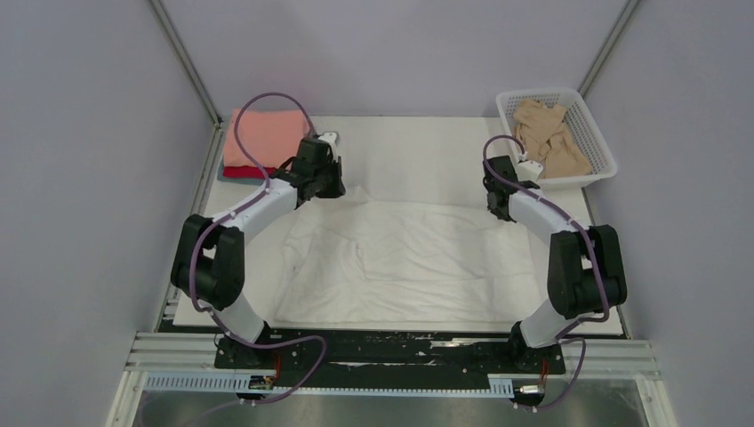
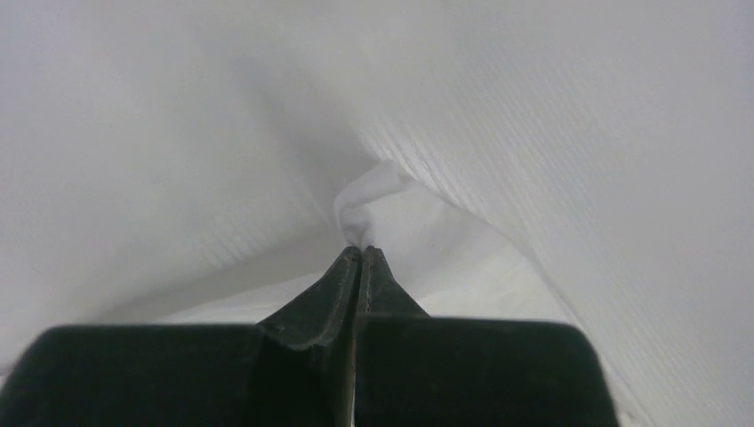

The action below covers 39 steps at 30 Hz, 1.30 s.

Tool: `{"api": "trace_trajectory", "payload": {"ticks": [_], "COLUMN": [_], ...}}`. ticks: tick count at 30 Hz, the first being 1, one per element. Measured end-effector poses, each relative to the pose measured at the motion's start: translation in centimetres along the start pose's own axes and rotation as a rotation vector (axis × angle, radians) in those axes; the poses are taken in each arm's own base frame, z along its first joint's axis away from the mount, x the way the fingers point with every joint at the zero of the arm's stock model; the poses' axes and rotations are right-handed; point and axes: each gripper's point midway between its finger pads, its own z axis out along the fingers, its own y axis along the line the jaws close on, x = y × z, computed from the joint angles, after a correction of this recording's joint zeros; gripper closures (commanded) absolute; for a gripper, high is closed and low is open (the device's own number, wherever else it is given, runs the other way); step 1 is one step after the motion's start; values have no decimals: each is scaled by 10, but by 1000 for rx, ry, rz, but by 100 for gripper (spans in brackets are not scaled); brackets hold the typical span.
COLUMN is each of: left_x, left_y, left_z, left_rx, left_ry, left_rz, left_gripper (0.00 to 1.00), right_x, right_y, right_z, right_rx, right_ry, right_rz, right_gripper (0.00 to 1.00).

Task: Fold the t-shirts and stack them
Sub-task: Fold the other side of the tshirt into a rectangle

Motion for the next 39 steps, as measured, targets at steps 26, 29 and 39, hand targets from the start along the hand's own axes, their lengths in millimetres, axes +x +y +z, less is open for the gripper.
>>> {"api": "trace_trajectory", "payload": {"ticks": [26,29,39], "left_x": [94,93,128], "left_y": [-10,-10,-4], "left_z": [-144,-155,-176], "left_rx": [9,16,55], "left_ry": [-194,-216,-174], "left_rz": [-73,-92,-153], "left_gripper": [100,100,100], "right_x": [22,22,28], "right_y": [-44,-48,-58], "right_z": [-59,-64,-75], "right_rx": [-148,-151,-164], "right_ry": [-66,-72,-62], "right_rz": [39,43,42], "right_gripper": [100,100,100]}}
